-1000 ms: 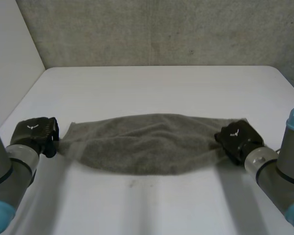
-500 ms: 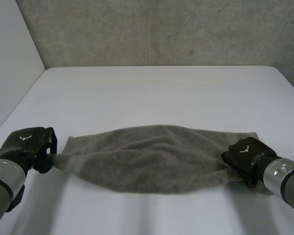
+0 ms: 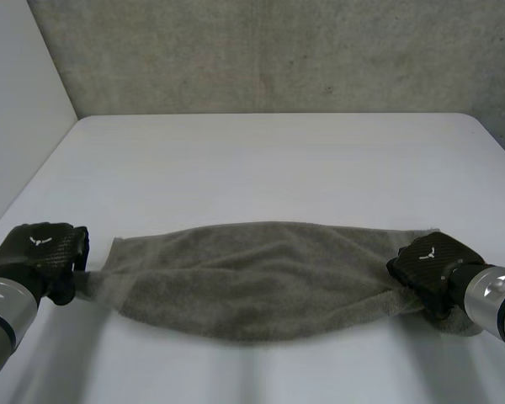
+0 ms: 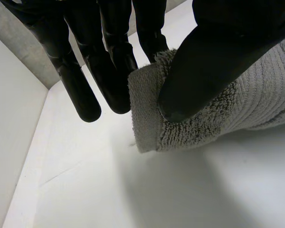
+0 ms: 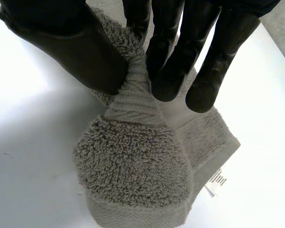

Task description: Fold the towel.

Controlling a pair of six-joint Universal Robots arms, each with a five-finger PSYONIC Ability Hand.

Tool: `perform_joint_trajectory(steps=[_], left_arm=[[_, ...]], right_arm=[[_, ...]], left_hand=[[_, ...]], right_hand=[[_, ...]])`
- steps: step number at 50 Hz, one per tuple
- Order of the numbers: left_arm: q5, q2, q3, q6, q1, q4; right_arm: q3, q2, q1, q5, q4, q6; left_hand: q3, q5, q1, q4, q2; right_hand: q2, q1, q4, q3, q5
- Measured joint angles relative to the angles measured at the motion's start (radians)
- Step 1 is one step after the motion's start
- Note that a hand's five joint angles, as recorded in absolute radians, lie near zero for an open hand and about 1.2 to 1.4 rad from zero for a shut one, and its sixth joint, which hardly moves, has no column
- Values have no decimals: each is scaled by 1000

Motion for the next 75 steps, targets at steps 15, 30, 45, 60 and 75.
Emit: perform_joint_trajectory(steps=[15,30,45,60,75], left_arm=[[68,-52,104,-11,14,-78],[55,-486,450,-142,13,-40],[45,-540,557,-237,14,-30],[-3,-704,689,-303,12,69],[-2,-555,565,-350,15,214]], right_arm=[[-117,30,4,-32,52,31],[-526,378,33,3,-19,197],[-601,455,59,72,-98,230],[-704,566,59,89,-186,234],[-640,403,56,155,-196,329]], left_hand=[[0,0,0,0,0],[0,0,0,0,0],[0,0,0,0,0],[-553,-548,-528,-565,-560],[-1048,-993,-1009,-1048,-1046]], right_hand=[[0,0,0,0,0],[0,1,0,0,0],[0,1,0,0,0],[-807,-796,-794,-799,-834],[-1079,-1095,-1082,-1094,-1111]])
